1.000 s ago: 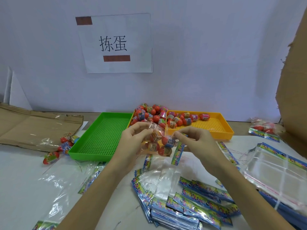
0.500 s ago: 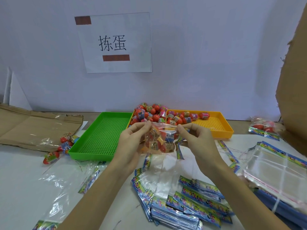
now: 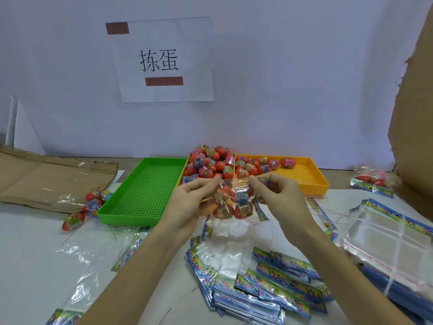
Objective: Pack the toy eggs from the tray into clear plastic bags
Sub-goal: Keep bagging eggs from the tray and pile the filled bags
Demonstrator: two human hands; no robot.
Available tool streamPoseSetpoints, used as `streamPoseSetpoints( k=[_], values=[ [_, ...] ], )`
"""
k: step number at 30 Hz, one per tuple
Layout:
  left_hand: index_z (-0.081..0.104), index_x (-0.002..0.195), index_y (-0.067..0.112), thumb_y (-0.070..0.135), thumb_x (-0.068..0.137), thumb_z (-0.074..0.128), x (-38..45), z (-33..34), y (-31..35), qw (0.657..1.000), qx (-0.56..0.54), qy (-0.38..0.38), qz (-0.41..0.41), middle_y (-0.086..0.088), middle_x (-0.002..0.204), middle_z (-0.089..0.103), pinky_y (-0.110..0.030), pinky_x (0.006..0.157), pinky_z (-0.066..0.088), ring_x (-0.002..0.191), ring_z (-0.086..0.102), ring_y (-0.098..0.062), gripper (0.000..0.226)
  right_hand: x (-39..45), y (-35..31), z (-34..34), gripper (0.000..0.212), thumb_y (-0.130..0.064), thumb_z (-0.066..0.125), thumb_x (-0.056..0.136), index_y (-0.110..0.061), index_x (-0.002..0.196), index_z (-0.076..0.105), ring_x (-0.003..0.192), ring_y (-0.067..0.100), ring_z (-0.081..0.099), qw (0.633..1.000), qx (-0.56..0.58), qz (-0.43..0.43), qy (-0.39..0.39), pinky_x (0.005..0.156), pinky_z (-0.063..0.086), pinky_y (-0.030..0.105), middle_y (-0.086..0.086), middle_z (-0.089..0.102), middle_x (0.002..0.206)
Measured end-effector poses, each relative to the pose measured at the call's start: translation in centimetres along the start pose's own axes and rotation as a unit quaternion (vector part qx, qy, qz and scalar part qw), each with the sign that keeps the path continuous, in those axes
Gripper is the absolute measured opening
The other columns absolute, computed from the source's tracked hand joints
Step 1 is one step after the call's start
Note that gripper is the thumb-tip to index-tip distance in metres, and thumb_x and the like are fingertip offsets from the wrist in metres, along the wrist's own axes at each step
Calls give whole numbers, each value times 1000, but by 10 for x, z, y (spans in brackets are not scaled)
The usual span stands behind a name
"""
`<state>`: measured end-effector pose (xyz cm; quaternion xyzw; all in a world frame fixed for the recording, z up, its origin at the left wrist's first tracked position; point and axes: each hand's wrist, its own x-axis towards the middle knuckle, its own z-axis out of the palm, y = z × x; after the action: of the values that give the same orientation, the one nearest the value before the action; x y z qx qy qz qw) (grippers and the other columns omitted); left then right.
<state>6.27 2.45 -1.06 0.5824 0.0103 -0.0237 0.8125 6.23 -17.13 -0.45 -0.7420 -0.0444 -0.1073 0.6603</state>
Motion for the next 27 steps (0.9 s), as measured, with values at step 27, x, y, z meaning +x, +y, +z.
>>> streamPoseSetpoints(
  k=[27],
  values=[
    [73, 119, 10, 20, 83, 86, -4, 8, -13, 993, 69, -45, 89, -21, 104, 77, -35, 73, 63, 78, 75, -27, 39, -6, 2, 4, 25, -21, 62, 102, -2, 97, 76, 65, 22, 74, 995, 95, 25, -1, 60, 57, 21, 12, 77, 76]
  ],
)
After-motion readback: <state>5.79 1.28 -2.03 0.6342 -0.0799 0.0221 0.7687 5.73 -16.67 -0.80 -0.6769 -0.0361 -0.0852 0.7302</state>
